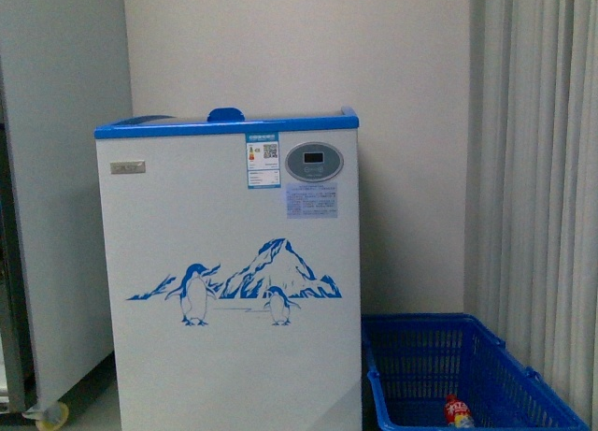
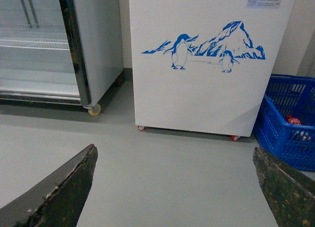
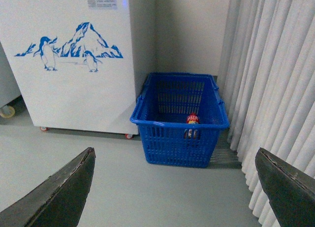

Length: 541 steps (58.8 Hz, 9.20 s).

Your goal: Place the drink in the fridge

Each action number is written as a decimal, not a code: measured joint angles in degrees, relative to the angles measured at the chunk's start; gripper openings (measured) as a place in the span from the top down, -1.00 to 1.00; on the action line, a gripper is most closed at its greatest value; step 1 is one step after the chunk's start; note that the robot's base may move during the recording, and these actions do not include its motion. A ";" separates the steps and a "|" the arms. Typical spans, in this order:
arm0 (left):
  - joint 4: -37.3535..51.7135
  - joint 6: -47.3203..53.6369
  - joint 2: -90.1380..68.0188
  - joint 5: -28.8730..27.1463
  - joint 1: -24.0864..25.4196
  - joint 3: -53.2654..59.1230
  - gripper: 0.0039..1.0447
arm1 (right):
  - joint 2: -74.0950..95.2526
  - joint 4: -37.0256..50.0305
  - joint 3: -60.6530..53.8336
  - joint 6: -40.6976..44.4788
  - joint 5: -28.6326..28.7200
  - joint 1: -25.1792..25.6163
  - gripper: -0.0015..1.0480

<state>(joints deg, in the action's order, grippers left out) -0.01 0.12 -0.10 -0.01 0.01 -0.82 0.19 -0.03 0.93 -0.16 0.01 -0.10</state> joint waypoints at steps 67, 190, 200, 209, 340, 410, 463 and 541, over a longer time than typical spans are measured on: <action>0.00 0.00 0.00 0.00 0.00 0.00 -0.85 | -0.02 0.00 0.00 0.00 0.02 0.00 -0.86; 0.00 0.00 -0.04 0.00 0.00 0.00 -0.85 | 127.97 28.24 41.18 0.70 -9.31 11.17 -0.86; 0.00 0.00 -0.04 0.00 0.00 0.00 -0.85 | 138.94 28.24 48.87 -1.46 -10.60 10.03 -0.86; 0.00 0.00 -0.04 0.00 0.00 0.00 -0.85 | 147.56 27.43 55.69 -3.98 -11.19 10.19 -0.86; 0.00 0.00 -0.04 0.00 0.00 0.00 -0.85 | 28.96 1.07 25.14 -8.04 -20.26 -2.80 0.18; 0.00 0.00 -0.04 -0.04 0.00 0.00 -0.85 | 16.74 -0.81 16.17 -6.67 -43.78 -22.29 0.18; 0.00 -0.02 -0.04 -0.02 0.00 0.00 -0.85 | 16.66 -0.79 16.20 -6.49 -43.89 -22.29 0.19; 29.11 69.02 -84.30 38.86 2.01 -32.74 -0.85 | 16.66 -0.70 16.22 -6.47 -43.93 -22.36 0.19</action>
<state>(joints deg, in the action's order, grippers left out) 29.10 69.14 -84.40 38.85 2.02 -33.56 16.84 -0.73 17.15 -6.63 -43.92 -22.46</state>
